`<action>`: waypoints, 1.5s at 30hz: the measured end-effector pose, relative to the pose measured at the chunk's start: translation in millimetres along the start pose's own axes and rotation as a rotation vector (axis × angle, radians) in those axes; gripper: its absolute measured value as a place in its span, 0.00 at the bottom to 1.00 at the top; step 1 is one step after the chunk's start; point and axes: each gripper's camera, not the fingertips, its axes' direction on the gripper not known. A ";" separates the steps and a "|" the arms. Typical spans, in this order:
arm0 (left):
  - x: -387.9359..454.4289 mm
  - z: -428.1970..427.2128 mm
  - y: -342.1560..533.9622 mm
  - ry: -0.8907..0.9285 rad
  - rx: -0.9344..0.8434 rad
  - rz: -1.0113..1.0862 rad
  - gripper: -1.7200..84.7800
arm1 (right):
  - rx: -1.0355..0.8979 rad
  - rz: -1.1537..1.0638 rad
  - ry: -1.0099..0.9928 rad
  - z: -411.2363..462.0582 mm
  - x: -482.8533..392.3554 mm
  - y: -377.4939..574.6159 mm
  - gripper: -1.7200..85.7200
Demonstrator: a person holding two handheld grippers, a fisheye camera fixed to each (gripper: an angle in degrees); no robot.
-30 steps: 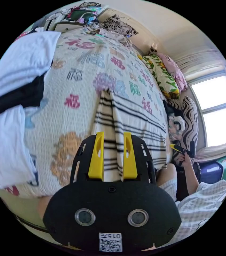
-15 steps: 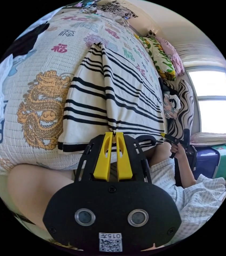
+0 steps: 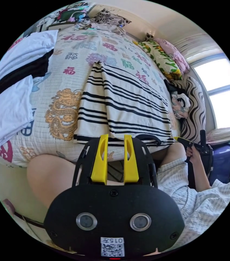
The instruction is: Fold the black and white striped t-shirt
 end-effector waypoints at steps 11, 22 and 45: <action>23.7 54.0 24.1 -0.080 -0.086 0.013 0.03 | -0.146 -0.114 0.012 75.3 -115.8 -57.0 0.02; 24.2 -25.1 114.1 -0.307 0.369 -0.283 0.13 | -0.132 -0.194 0.014 57.0 -198.5 -115.1 0.02; -46.4 -22.6 194.8 -0.009 0.435 -0.538 0.02 | -0.174 -0.615 0.301 158.3 -587.1 -456.2 0.10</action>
